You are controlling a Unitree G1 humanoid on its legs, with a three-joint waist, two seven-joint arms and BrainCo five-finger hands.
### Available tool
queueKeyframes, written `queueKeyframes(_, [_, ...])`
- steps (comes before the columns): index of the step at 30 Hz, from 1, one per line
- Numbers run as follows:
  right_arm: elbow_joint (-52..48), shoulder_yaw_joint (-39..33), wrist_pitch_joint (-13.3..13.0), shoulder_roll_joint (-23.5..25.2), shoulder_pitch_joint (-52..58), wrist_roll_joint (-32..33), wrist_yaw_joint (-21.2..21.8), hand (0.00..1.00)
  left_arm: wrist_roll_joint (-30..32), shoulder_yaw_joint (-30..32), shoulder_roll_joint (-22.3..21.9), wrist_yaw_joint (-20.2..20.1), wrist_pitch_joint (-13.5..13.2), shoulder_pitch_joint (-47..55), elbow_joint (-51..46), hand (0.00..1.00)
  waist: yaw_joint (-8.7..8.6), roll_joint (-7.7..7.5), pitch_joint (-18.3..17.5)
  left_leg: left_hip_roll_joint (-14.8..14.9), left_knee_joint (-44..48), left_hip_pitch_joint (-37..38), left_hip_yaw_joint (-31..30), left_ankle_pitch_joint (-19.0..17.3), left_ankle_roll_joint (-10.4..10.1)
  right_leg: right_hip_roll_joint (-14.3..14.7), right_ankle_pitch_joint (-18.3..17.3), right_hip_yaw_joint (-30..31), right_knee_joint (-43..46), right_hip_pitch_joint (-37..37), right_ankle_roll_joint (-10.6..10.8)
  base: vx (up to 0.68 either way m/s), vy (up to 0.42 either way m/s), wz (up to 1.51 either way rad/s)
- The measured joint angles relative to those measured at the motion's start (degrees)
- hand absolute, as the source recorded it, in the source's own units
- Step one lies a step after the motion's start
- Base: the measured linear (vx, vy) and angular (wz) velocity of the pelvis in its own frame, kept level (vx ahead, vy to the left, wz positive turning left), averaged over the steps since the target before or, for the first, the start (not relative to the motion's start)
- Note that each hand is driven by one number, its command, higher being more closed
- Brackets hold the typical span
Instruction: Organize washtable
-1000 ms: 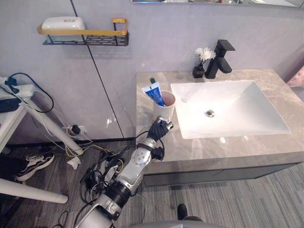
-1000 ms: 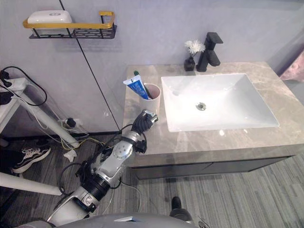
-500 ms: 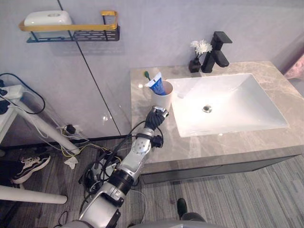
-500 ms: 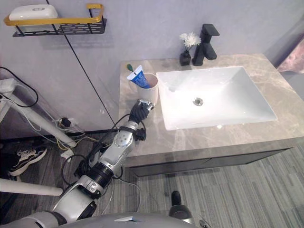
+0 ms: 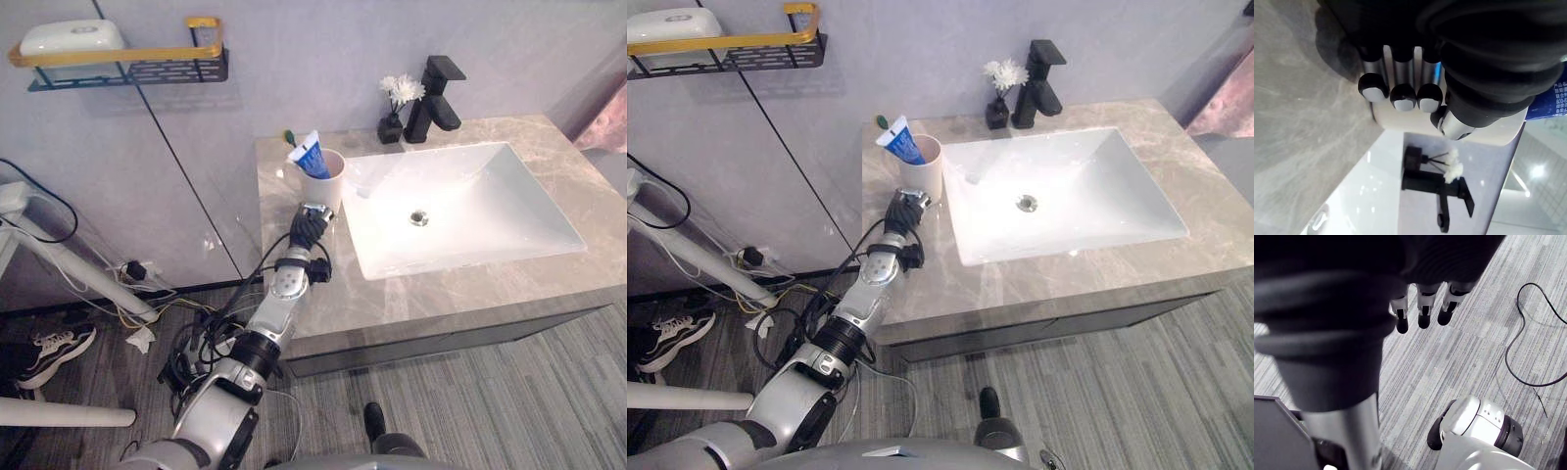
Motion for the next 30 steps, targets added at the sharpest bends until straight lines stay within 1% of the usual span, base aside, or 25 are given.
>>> queueKeyframes(1, [-0.02,-0.03,-0.01,0.02,0.0,0.0,0.0,0.0,-0.42,1.48,-0.12,0.26,0.06,-0.7,0.55,1.0,-0.11,0.01,0.01,0.08,-0.02,0.06,0.27,-0.04,-0.07,0.1,0.0,0.17,0.0,-0.08,0.0,0.02,-0.002,-0.07])
queueKeyframes(3, [-0.01,-0.13,0.0,0.03,0.0,0.0,0.0,0.0,-0.51,1.86,-0.02,0.78,0.13,-2.04,1.92,1.0,-0.29,0.05,0.03,0.09,-0.05,0.05,0.36,-0.05,-0.08,0.14,0.01,0.27,0.0,-0.17,-0.01,0.02,0.0,-0.05])
queueKeyframes(5, [-0.01,-0.37,0.0,0.11,0.0,0.0,0.01,0.0,-0.52,3.83,-0.18,1.27,0.14,-2.41,2.32,1.0,-0.78,0.06,0.04,0.08,-0.04,0.12,0.49,-0.08,-0.13,0.15,0.02,0.36,0.01,-0.19,-0.02,0.01,0.002,-0.02])
queueKeyframes(9, [0.03,-1.52,0.02,0.49,0.01,0.0,0.02,0.0,-0.82,6.34,0.04,2.39,0.22,-2.61,2.41,1.0,-1.22,0.17,0.12,0.08,-0.02,0.16,0.67,-0.16,-0.2,0.17,0.07,0.48,0.0,-0.24,-0.07,0.0,0.0,-0.01])
queueKeyframes(14, [-0.01,-1.62,0.0,0.47,0.01,0.01,0.04,0.0,-2.16,10.5,0.27,3.58,0.44,-3.97,2.68,1.0,-1.22,0.82,0.89,0.08,0.13,0.28,1.23,-0.32,-0.14,0.27,0.21,0.95,0.0,-0.37,-0.2,-0.01,0.0,-0.05])
queueKeyframes(20, [-0.06,-1.65,0.0,0.48,0.0,0.01,0.1,0.0,-2.62,12.5,0.39,4.14,0.45,-4.13,2.73,1.0,-1.28,0.95,0.98,0.05,0.3,0.55,1.81,-0.73,-0.14,0.35,0.23,1.51,0.0,-0.44,-0.23,0.01,0.006,-0.06])
queueKeyframes(27, [-0.06,-1.88,0.0,0.49,0.01,0.01,0.37,0.0,-2.57,12.91,0.59,4.05,0.46,-4.06,2.65,1.0,-1.06,1.01,1.01,-0.02,0.43,0.87,1.63,-0.86,-0.17,0.27,0.24,1.28,0.02,-0.05,-0.25,0.0,0.001,0.01])
queueKeyframes(30, [-0.06,-1.91,0.0,0.46,0.02,0.01,0.61,0.0,-2.56,12.87,0.82,3.8,0.52,-2.7,1.33,1.0,-0.81,1.07,1.05,-0.03,0.78,0.94,0.67,-0.86,-0.16,0.16,0.24,0.51,0.04,0.45,-0.26,0.0,-0.004,0.07])
